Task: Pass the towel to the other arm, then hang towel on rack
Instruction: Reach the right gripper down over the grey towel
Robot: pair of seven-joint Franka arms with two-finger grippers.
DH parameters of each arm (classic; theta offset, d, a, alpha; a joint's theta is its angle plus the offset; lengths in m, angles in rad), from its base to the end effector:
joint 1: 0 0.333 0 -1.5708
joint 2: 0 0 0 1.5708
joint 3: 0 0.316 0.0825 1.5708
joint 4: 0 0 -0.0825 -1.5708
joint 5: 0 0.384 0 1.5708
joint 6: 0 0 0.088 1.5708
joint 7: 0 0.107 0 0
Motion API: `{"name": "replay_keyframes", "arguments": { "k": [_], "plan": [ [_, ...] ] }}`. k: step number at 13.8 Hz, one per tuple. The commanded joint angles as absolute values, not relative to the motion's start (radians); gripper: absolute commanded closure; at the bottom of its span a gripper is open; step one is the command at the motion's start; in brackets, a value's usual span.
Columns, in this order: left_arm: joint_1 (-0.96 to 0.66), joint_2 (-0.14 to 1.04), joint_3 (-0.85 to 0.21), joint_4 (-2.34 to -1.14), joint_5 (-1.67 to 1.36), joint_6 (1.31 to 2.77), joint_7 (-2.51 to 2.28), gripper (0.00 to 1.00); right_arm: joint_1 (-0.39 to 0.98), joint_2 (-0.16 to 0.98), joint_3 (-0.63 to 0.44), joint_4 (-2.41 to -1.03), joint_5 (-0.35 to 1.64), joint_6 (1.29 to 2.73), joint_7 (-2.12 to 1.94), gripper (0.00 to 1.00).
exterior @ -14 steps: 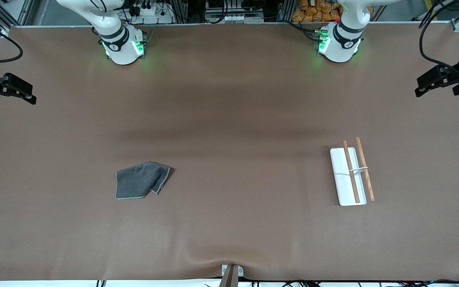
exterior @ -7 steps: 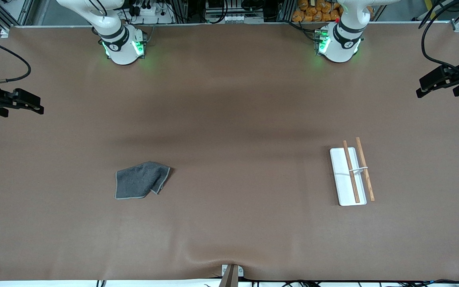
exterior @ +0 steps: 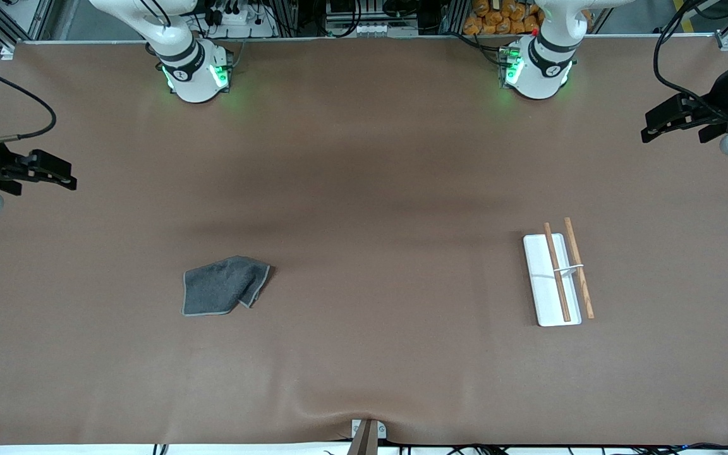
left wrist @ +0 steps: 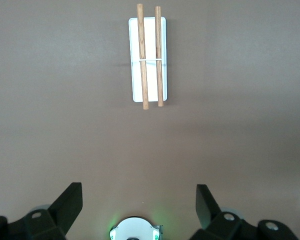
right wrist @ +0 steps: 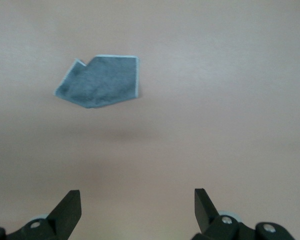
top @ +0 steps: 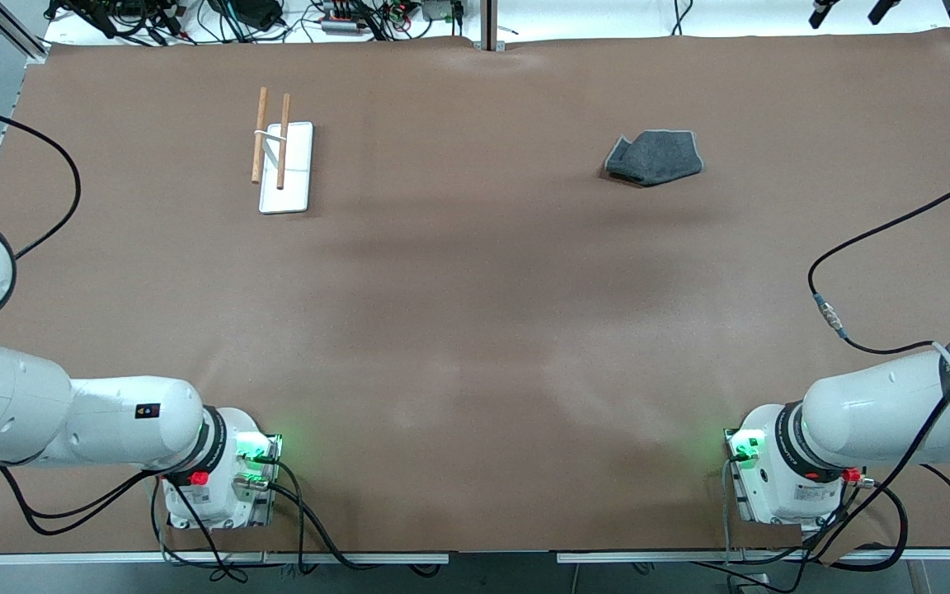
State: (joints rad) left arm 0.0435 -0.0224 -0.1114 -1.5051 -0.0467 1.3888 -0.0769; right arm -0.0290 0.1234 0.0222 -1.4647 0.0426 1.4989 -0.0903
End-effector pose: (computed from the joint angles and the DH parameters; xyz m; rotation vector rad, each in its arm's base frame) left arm 0.5266 -0.0423 0.6520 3.1011 0.0044 -0.1505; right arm 0.5843 0.0000 0.5980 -3.0863 -0.1307 0.1342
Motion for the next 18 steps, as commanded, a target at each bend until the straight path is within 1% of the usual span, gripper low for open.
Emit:
{"name": "replay_keyframes", "arguments": {
  "k": [1,2,4,6,8,9,12,14,16,18],
  "plan": [
    [0.04,-0.028,-0.115,-1.496,-0.067,1.393,-0.08,0.0,-0.032,0.156,0.025,-1.454,0.098,1.534,-0.077,0.0],
    [0.04,-0.026,-0.115,-1.496,-0.087,1.4,-0.065,0.0,-0.029,0.161,0.023,-1.456,0.126,1.563,-0.077,0.0],
    [0.035,-0.028,-0.117,-1.494,-0.097,1.402,-0.066,0.0,-0.023,0.187,0.025,-1.457,0.141,1.577,-0.033,0.0],
    [0.038,-0.037,-0.15,-1.494,-0.091,1.401,-0.08,0.0,0.015,0.209,0.025,-1.459,0.138,1.585,0.043,0.0],
    [0.044,-0.029,-0.147,-1.493,-0.138,1.402,-0.08,0.0,0.038,0.238,0.025,-1.463,0.14,1.601,0.102,0.0],
    [0.046,-0.02,-0.14,-1.473,-0.161,1.402,-0.077,0.0,0.052,0.254,0.025,-1.466,0.14,1.605,0.126,0.0],
    [0.048,0.006,-0.138,-1.459,-0.155,1.411,-0.069,0.0,0.093,0.305,0.025,-1.477,0.141,1.635,0.191,0.0],
    [0.043,0.008,-0.138,-1.46,-0.111,1.486,-0.069,0.0,0.138,0.314,0.025,-1.509,0.14,1.701,0.282,0.0],
    [0.034,0.011,-0.146,-1.465,-0.078,1.521,-0.071,0.0,0.187,0.33,0.025,-1.546,0.137,1.776,0.369,0.0],
    [0.028,0.031,-0.149,-1.462,-0.078,1.534,-0.066,0.0,0.225,0.373,0.023,-1.566,0.129,1.84,0.441,0.0]
  ]
}}
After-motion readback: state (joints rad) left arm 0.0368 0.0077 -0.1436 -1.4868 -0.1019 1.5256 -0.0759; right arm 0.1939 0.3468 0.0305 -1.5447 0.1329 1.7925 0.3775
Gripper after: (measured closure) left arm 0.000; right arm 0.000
